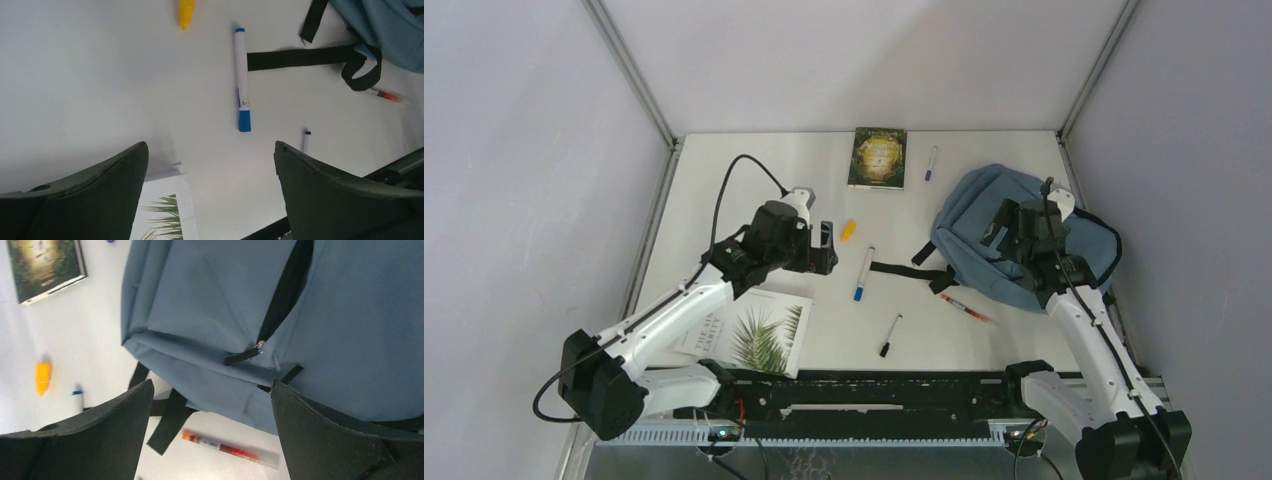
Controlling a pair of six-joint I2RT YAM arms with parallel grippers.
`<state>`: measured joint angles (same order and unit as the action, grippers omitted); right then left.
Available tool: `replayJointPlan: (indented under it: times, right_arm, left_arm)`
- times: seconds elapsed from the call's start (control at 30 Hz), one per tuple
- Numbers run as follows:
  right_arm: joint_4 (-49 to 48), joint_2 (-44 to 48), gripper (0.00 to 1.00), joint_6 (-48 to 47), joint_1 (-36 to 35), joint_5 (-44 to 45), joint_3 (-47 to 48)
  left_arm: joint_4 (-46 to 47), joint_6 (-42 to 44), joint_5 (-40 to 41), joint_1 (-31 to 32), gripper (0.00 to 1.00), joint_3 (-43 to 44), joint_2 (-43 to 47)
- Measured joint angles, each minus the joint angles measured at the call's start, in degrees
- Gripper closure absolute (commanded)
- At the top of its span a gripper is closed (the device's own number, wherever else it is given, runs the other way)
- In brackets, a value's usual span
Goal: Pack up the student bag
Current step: Adjust the student bag at the center of the board.
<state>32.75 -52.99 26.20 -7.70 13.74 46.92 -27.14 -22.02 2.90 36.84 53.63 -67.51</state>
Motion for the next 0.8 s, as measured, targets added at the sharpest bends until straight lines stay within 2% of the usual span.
replayJointPlan:
  times: [0.27, 0.37, 0.43, 0.6, 0.8]
  right_arm:
    - [4.48, -1.81, 0.02, -2.21, -3.72, 6.14, 1.03]
    - [7.17, -3.80, 0.02, 0.07, -1.90, 8.28, 1.22]
    - [8.48, -4.70, 0.03, 1.33, 1.95, 7.58, 1.14]
    - [9.66, -4.76, 0.04, 5.38, 17.07, 3.87, -0.39]
    - [10.40, -3.43, 0.01, 8.59, 32.28, 0.37, -4.81]
  left_arm:
    - [4.20, -1.20, 1.68, -0.44, 0.00, 0.59, 1.55]
    - [5.29, -1.77, 1.99, -0.55, 0.00, 1.49, 1.51]
    - [6.01, -2.49, 1.84, -0.55, 0.00, 1.70, 1.40]
    - [7.50, -5.03, -1.22, -0.59, 0.01, 1.68, -1.05]
    - [7.80, -5.62, -4.87, -0.20, 0.02, 1.70, -4.17]
